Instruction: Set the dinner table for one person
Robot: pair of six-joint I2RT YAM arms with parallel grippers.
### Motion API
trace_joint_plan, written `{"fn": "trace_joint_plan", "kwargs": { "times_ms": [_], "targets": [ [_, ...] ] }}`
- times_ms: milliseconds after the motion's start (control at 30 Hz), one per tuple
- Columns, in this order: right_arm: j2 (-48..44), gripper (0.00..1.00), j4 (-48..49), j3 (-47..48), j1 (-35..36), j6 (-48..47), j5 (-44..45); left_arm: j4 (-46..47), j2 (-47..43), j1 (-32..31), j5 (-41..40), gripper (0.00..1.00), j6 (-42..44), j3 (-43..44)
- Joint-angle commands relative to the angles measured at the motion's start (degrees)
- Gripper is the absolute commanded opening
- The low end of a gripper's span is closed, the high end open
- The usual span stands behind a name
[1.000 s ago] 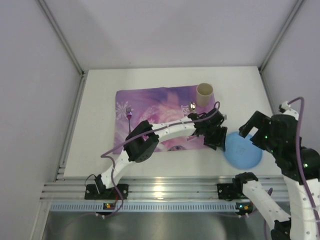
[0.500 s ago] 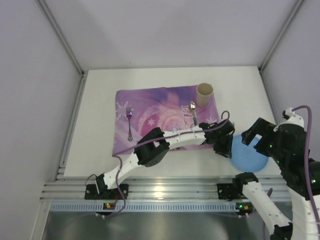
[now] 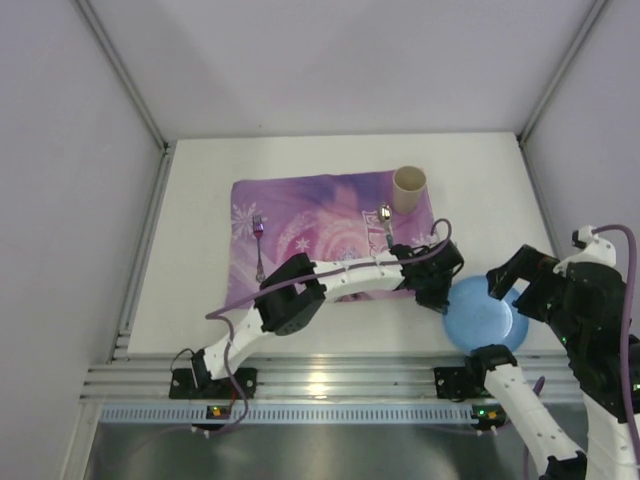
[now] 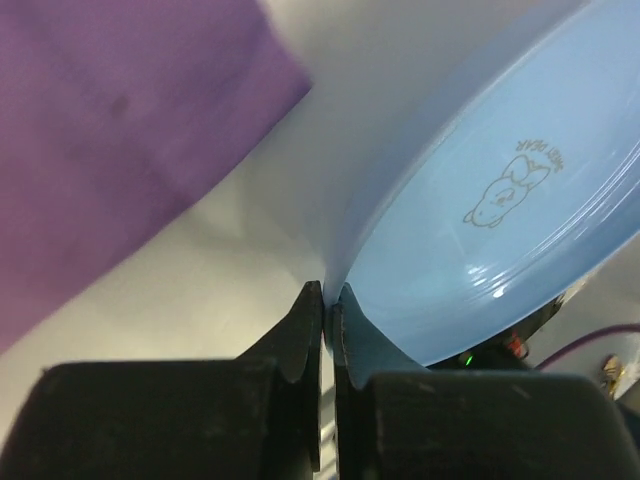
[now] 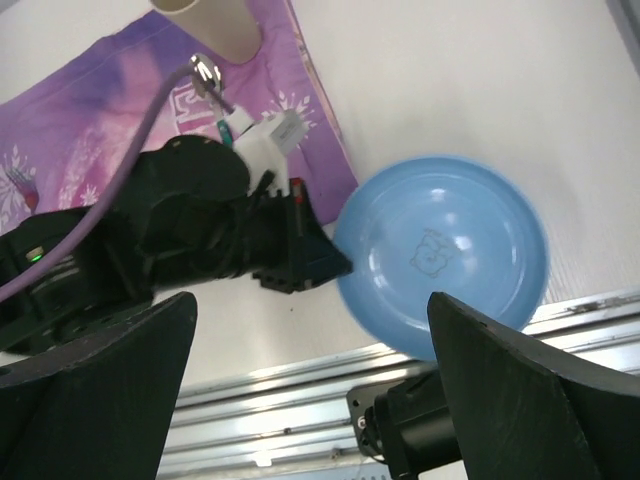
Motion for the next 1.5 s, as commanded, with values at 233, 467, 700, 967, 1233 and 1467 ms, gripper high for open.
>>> {"fn": "trace_joint_plan", "kwargs": {
  "times_ms": [233, 467, 700, 967, 1233, 1467],
  "targets": [
    [-1.91, 1.00, -2.08, -2.36, 0.04, 3.90, 2.62, -11.22, -33.84, 5.88, -12.83, 0.00, 1.80, -24.42],
    [-1.91, 1.00, 3.45, -9.49, 0.04, 6.80, -1.78, -8.34, -51.68, 24.24, -12.48, 0.00, 7.49, -44.84],
    [2.83, 1.00, 8.56, -11.69, 0.13, 8.20, -2.13, -5.09, -49.96, 35.50, -12.31, 0.00, 16.21, -46.53],
    [9.68, 1.00, 12.87, -14.33, 0.13, 8.99, -2.48, -0.15, -40.65, 44.90, -4.85, 0.00, 19.02, -43.81],
    [13.37, 0.99, 15.15, -15.12, 0.04, 9.52, -2.31, -1.55, -30.98, 47.73, -0.98, 0.00, 23.42, -39.15],
    [15.22, 0.99, 16.74, -14.68, 0.13, 9.35, -1.08, -5.16, -28.24, 47.82, -1.32, 0.23, 23.77, -37.74]
  ]
}}
